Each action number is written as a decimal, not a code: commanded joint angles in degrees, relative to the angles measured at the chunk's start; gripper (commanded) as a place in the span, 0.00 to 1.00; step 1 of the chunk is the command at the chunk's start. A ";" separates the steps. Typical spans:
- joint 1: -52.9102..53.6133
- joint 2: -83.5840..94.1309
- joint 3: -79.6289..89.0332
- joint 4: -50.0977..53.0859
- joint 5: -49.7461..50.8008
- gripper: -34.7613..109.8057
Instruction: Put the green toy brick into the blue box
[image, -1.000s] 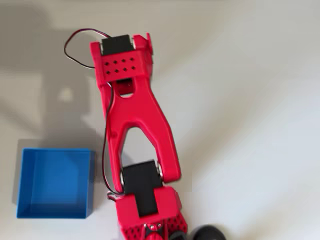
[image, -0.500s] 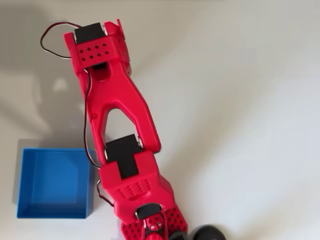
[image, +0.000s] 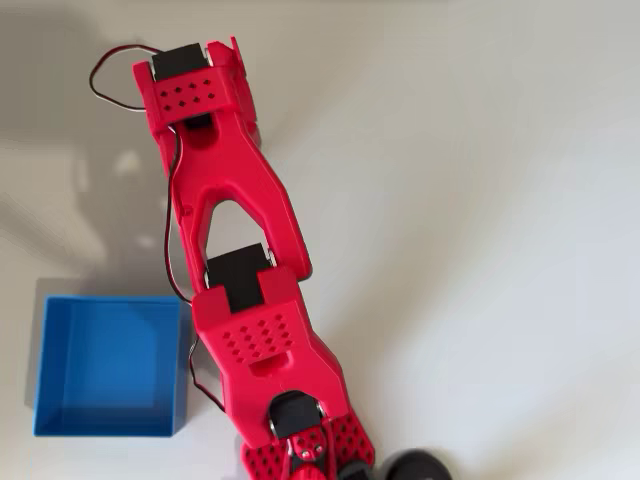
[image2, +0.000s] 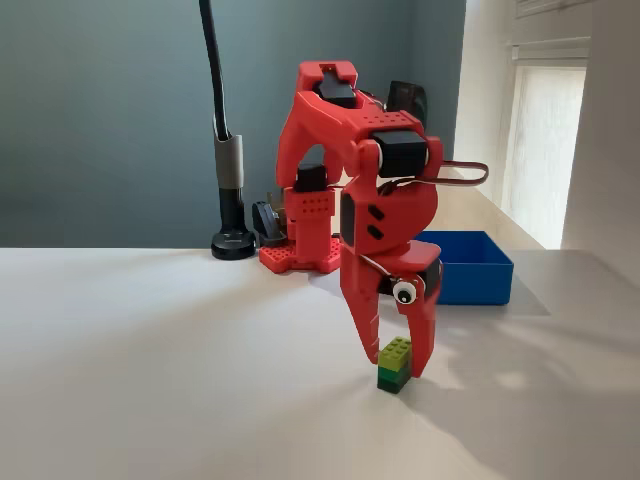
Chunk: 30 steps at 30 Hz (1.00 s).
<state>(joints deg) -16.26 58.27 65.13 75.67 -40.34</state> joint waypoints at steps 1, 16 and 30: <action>-0.35 1.05 -2.81 0.62 0.18 0.24; -0.53 2.11 1.41 0.70 2.81 0.24; -6.42 28.83 14.94 1.49 7.12 0.24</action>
<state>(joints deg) -18.98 71.54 77.17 76.55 -33.75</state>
